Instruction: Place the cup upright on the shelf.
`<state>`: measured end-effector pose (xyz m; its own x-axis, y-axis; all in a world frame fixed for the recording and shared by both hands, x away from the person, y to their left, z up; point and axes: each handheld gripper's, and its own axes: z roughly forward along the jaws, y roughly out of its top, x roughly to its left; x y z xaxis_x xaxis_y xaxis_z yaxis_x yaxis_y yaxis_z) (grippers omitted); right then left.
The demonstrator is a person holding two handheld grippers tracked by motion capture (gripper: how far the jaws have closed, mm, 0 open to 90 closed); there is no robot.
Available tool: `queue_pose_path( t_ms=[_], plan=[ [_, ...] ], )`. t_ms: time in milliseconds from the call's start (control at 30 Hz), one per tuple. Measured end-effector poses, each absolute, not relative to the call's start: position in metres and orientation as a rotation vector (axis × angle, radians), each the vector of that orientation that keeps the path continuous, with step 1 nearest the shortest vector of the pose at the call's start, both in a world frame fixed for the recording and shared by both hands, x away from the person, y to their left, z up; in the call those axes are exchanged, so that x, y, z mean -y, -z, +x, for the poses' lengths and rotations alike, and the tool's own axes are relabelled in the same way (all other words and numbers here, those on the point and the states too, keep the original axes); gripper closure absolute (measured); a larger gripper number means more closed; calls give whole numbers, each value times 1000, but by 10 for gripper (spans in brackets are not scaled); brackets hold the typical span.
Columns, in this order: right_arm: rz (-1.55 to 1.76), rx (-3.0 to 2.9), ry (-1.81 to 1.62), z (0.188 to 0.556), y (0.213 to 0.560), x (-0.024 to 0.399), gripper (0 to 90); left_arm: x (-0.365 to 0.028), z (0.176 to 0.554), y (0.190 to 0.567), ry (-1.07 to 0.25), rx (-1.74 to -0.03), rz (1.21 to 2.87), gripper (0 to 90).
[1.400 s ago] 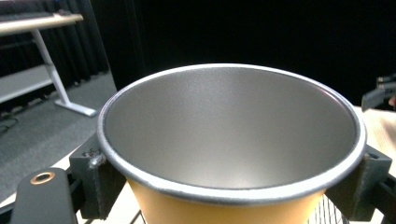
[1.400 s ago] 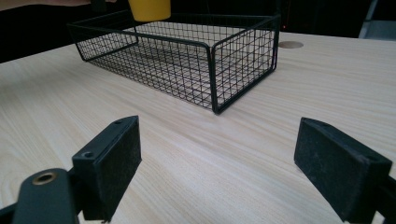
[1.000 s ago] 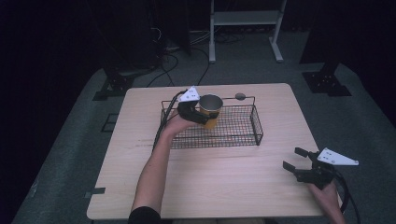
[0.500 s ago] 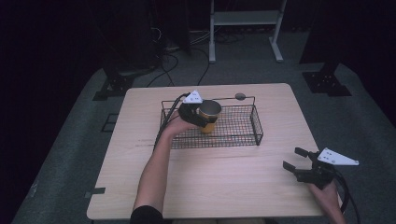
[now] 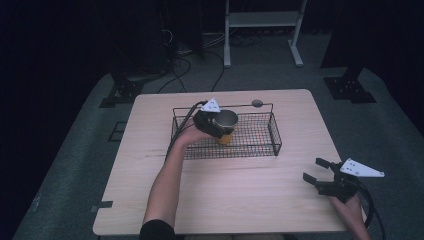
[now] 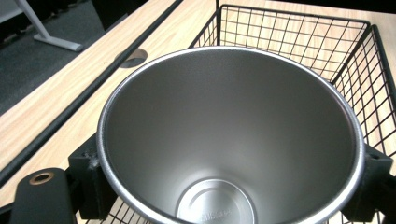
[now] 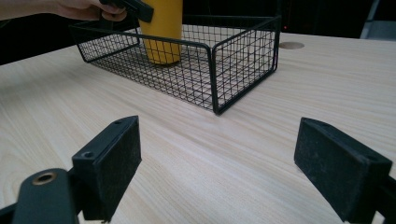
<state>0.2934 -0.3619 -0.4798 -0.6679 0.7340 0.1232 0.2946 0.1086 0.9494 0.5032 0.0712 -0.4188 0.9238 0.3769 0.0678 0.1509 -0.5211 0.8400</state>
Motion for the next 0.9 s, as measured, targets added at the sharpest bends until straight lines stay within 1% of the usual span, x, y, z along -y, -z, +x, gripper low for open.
queue_pose_path(
  t_ms=[67,267,700,900],
  plan=[
    [1002,-2016,-1578,293,480,362,137,-71,503,421,-274,-385,2123,130],
    [1003,-2016,-1577,293,480,361,137,-70,502,422,-263,-368,2134,129],
    [1002,-2019,-1575,293,480,361,137,-72,501,419,-294,-374,2123,88],
    [1000,-2019,-1576,293,480,361,137,-71,501,418,-308,-380,2109,47]
  ],
)
